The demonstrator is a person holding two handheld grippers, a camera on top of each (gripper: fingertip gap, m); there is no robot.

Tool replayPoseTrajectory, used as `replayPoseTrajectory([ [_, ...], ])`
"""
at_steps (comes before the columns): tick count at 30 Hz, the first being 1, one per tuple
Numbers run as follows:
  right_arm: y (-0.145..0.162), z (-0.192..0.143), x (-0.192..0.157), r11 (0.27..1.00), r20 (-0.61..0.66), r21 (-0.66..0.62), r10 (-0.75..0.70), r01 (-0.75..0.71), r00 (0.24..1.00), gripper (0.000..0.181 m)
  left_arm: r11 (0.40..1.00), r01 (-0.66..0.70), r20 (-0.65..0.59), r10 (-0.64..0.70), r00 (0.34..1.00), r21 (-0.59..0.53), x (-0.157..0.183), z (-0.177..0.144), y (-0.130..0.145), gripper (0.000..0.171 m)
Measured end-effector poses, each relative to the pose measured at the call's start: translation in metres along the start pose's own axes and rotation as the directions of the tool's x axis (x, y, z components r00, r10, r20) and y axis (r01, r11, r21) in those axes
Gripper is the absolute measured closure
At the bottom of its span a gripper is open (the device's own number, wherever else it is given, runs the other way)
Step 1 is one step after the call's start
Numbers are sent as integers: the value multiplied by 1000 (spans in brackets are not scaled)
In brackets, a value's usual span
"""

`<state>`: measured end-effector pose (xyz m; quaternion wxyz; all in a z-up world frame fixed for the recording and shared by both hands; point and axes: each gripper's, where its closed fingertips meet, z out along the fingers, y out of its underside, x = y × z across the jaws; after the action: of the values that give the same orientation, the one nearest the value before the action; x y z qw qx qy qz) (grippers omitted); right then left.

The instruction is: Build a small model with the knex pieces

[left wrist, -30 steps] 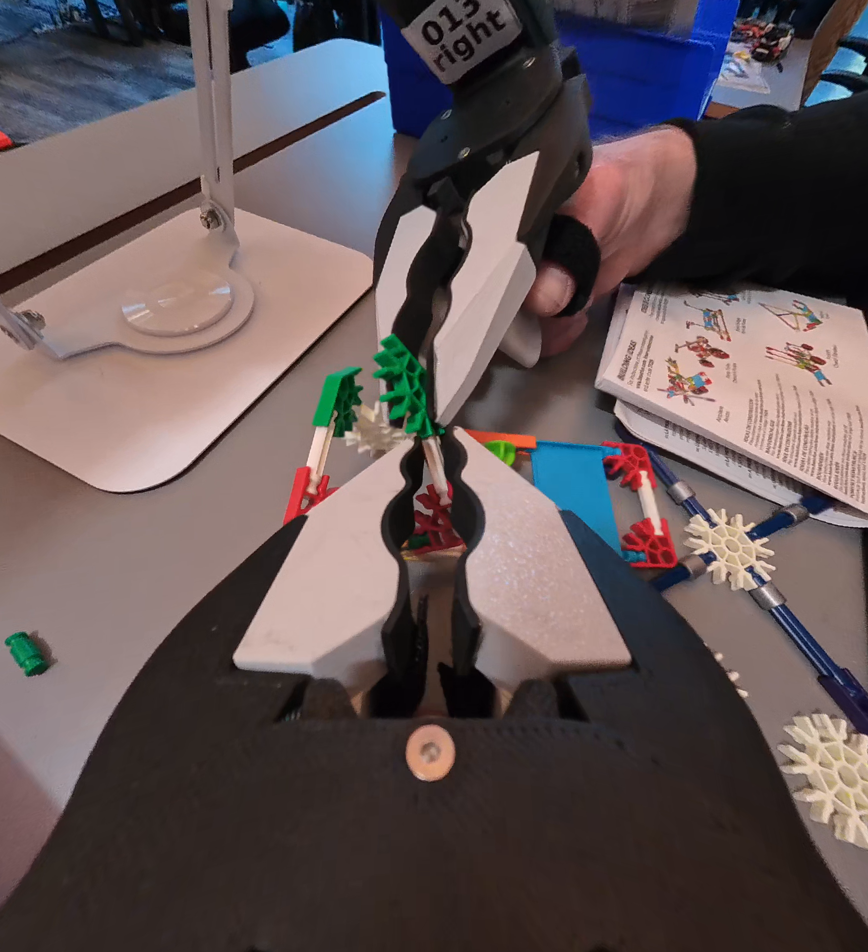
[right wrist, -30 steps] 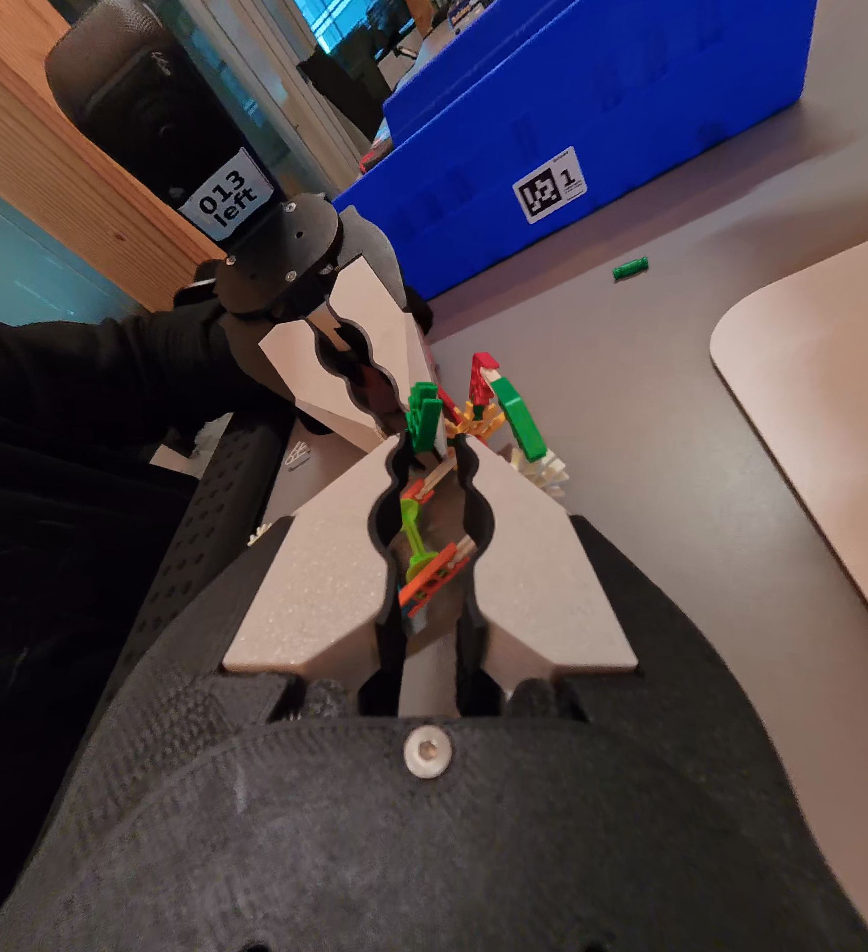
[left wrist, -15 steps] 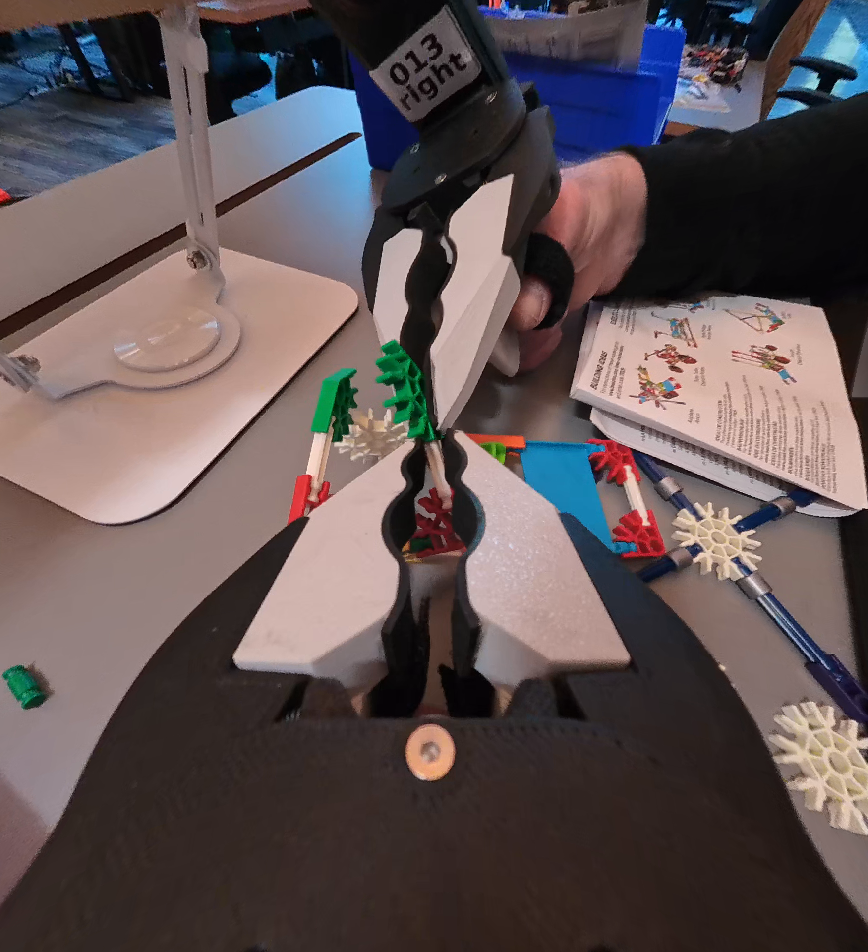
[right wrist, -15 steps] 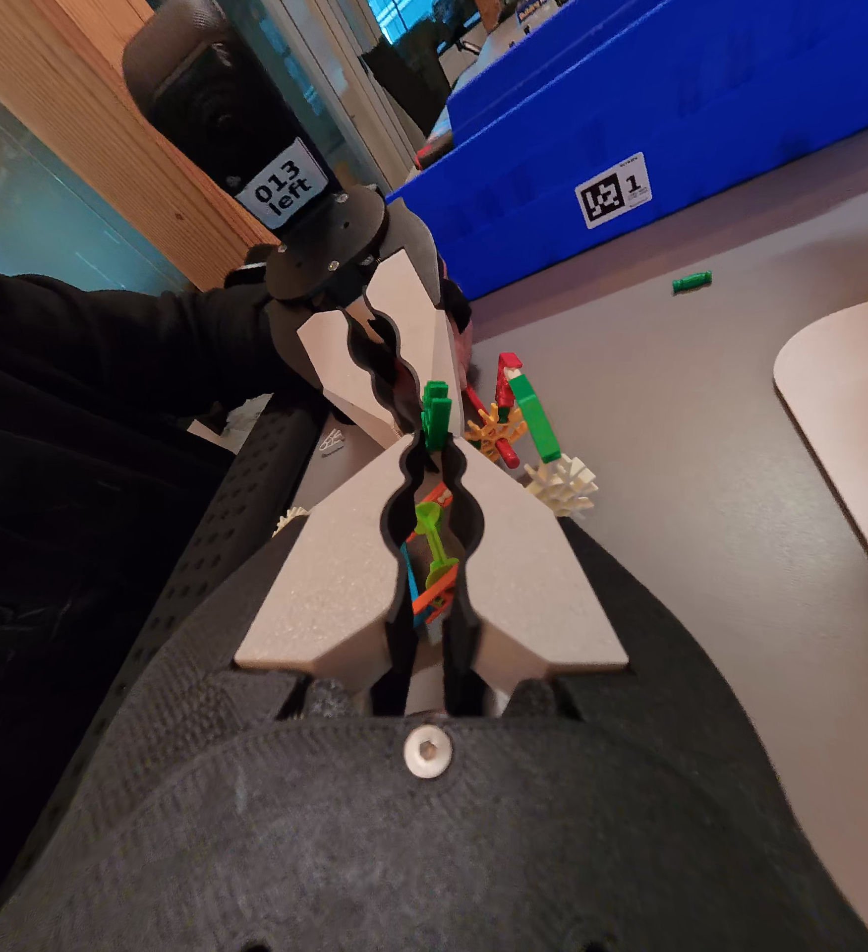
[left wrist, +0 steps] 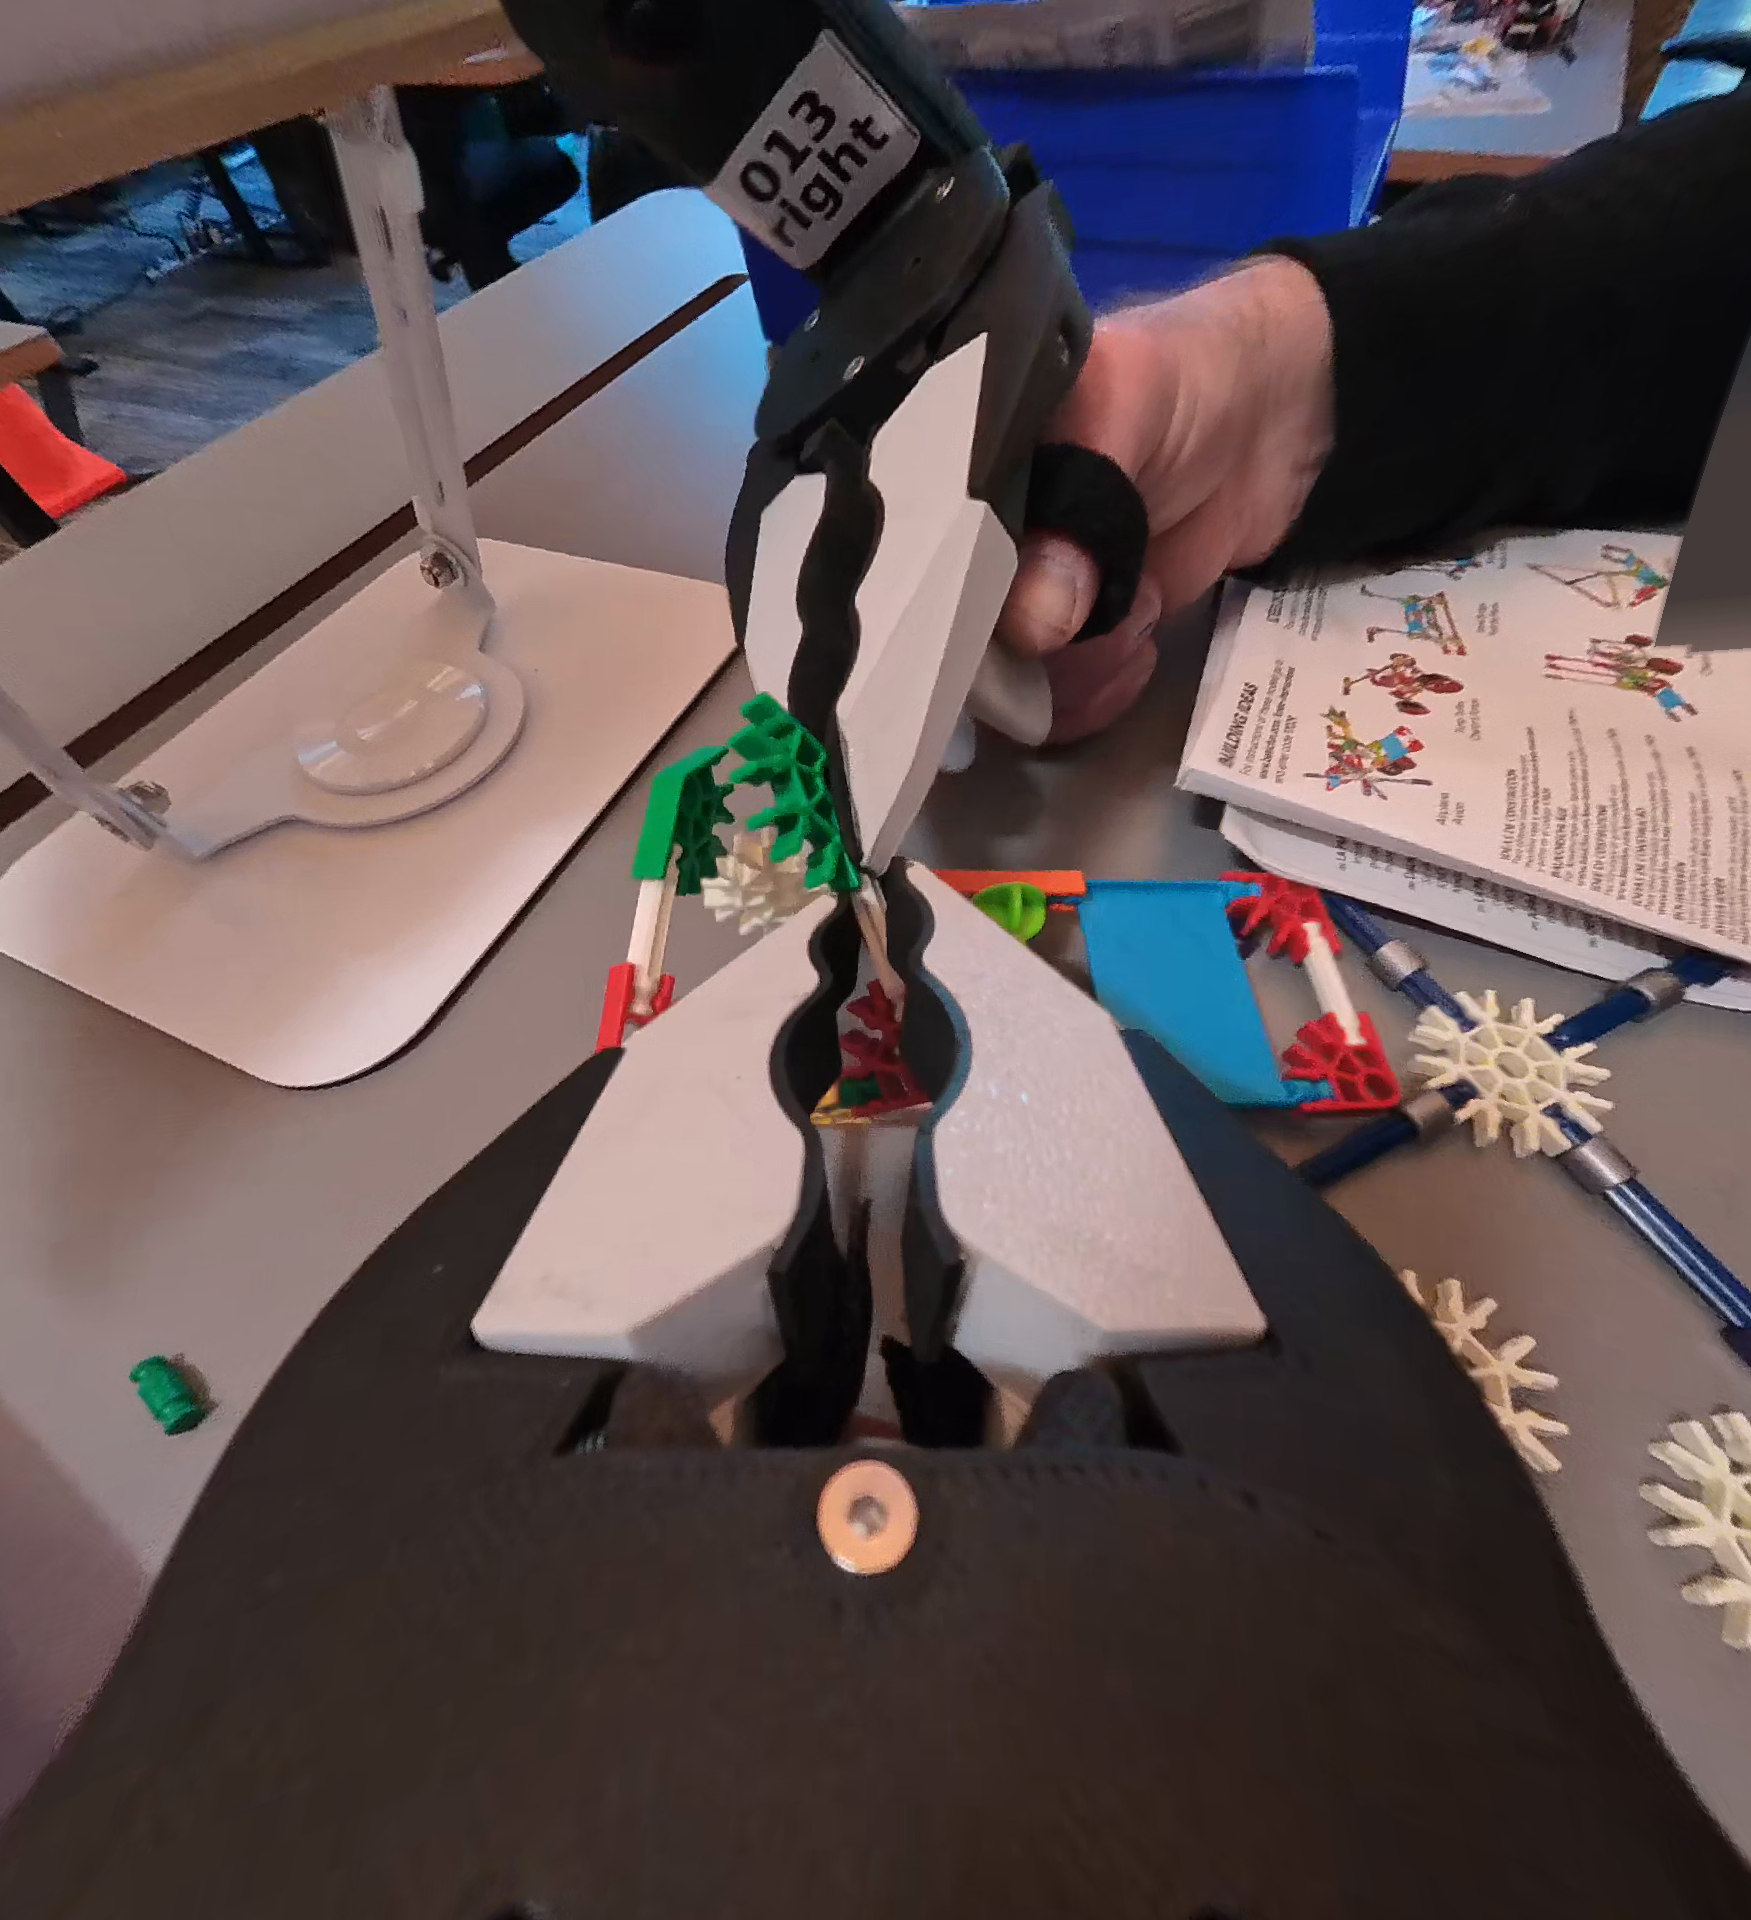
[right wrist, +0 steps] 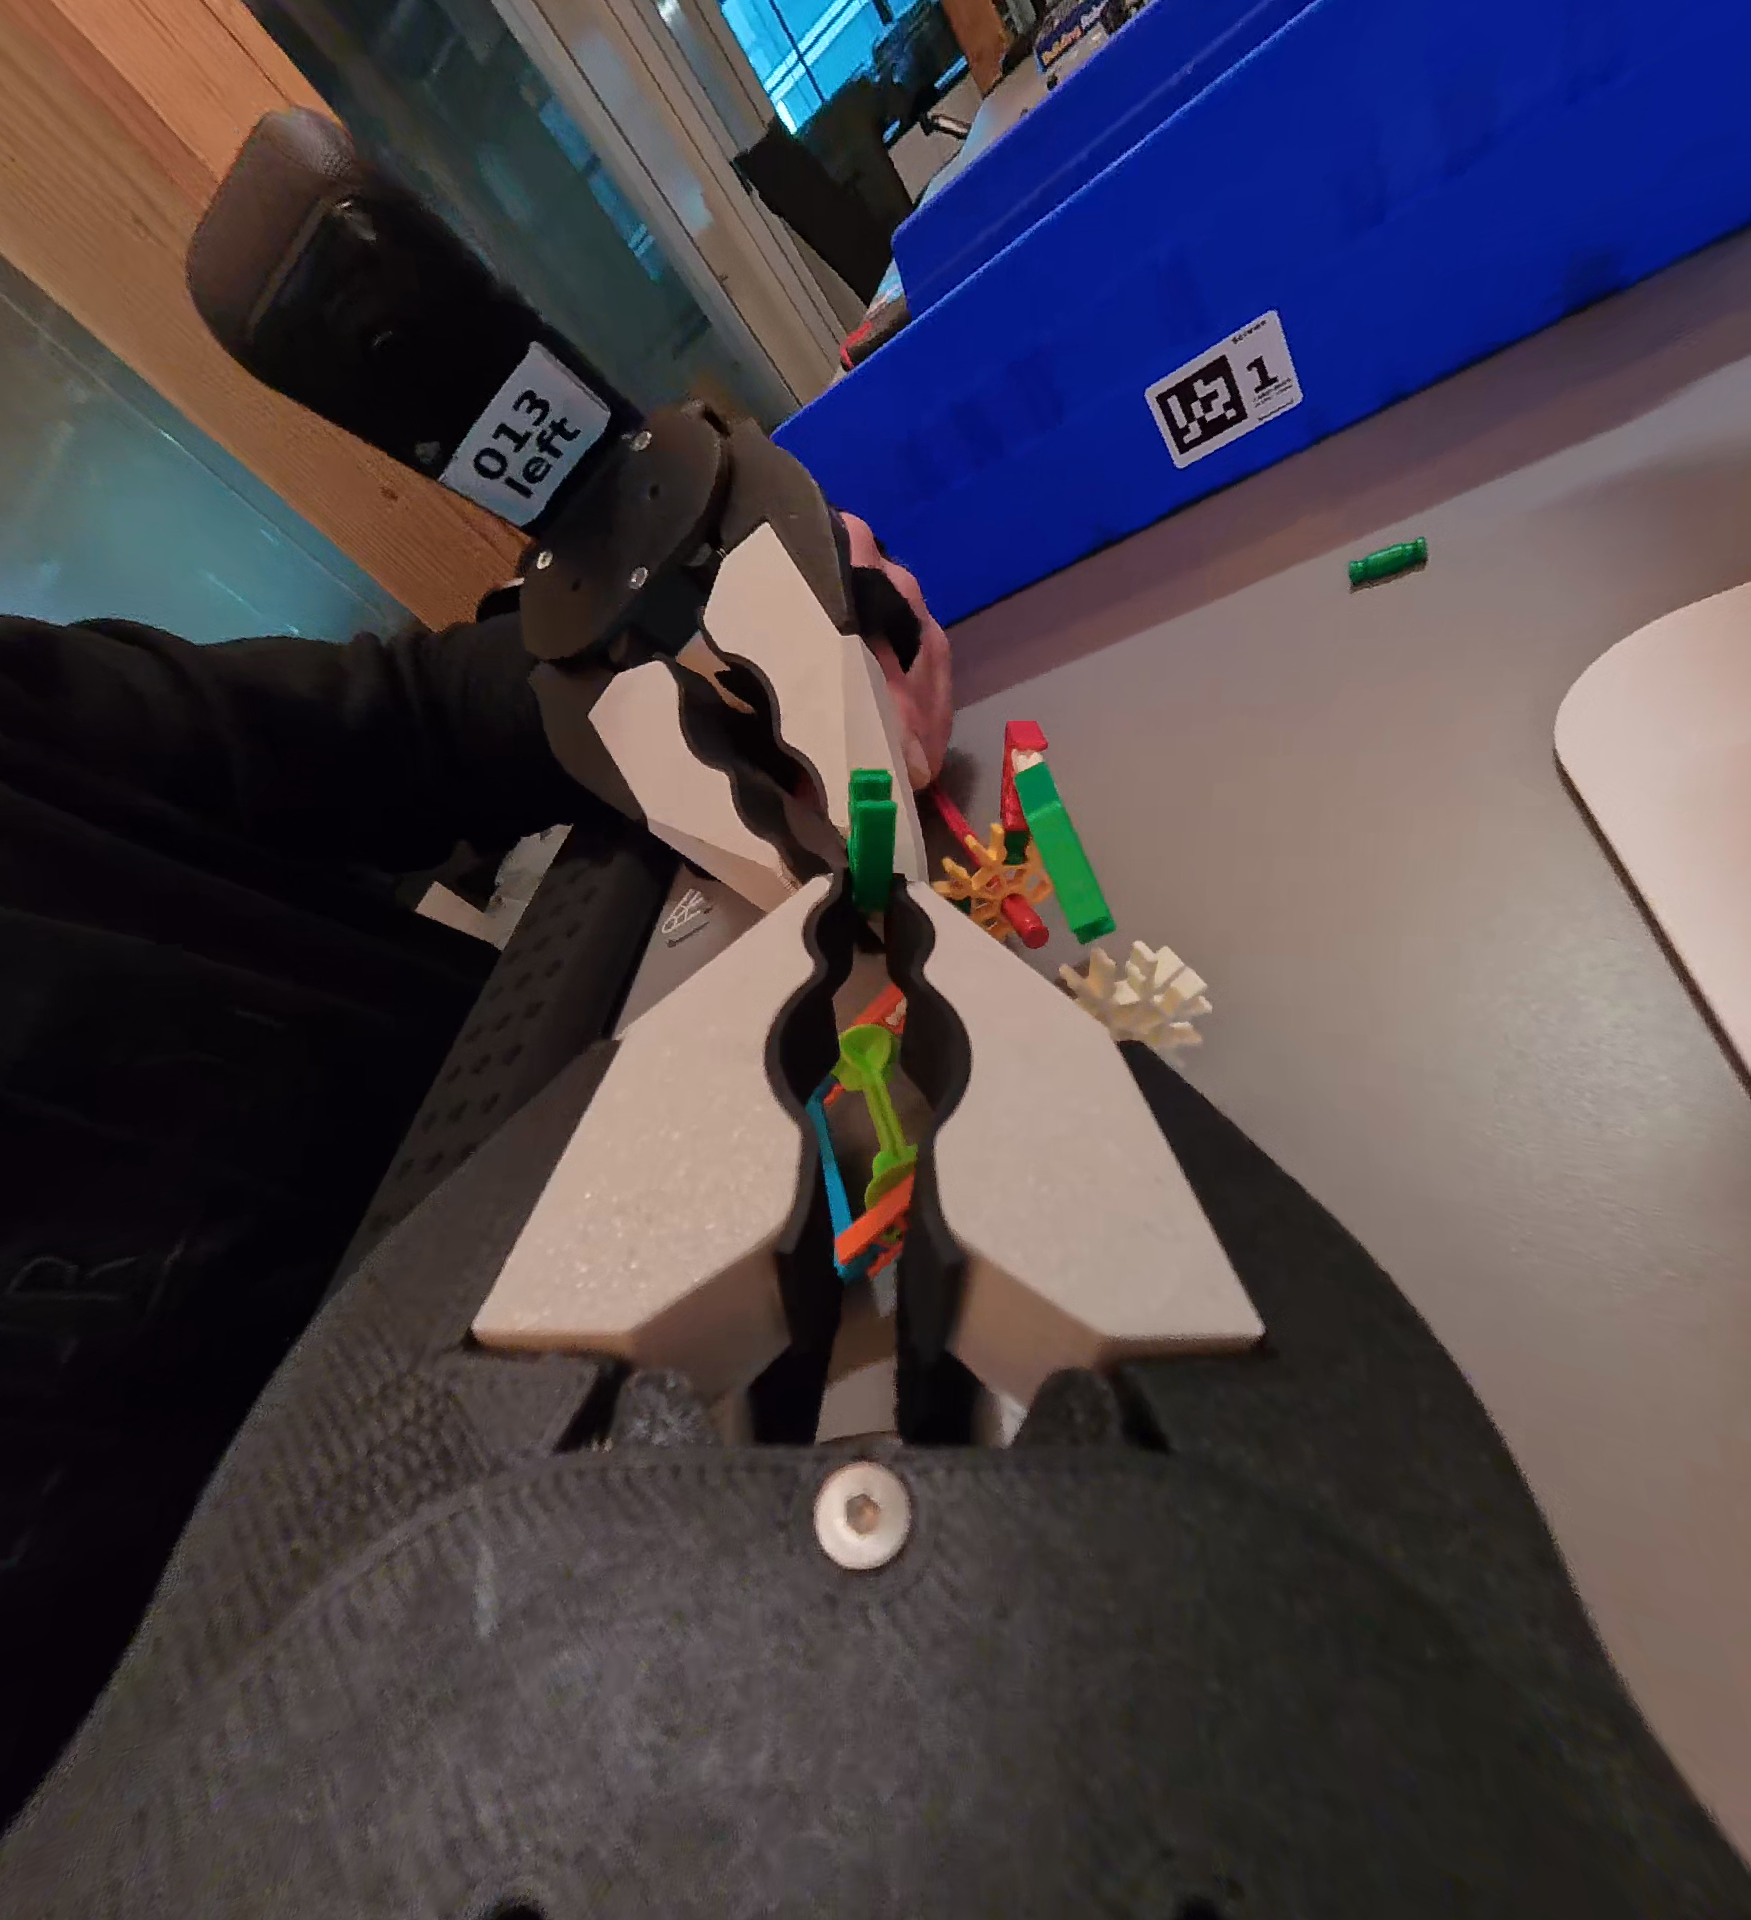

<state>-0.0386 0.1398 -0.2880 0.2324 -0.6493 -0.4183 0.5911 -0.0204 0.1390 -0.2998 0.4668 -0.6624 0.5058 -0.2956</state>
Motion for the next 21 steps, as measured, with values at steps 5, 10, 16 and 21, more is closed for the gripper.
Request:
replayPoseTrajectory([
  [5, -1, 1, -1, 999, -10, 4, -37, 37, 999, 178, 1000, 17, -16, -17, 1000, 0, -1, -2, 2, 166],
  [10, 0, -1, -2, 998, -4, 0, -58, 58, 998, 178, 998, 62, -52, -63, 997, -20, 0, -9, 5, 165],
  [16, 3, -2, 0, 997, -16, -24, -77, 77, 997, 177, 998, 61, -64, -63, 996, -25, 2, -7, 7, 168],
  [21, 10, -3, 1, 992, -26, -76, -101, 99, 994, 171, 997, 73, -70, -74, 995, -11, 2, -7, 5, 168],
])
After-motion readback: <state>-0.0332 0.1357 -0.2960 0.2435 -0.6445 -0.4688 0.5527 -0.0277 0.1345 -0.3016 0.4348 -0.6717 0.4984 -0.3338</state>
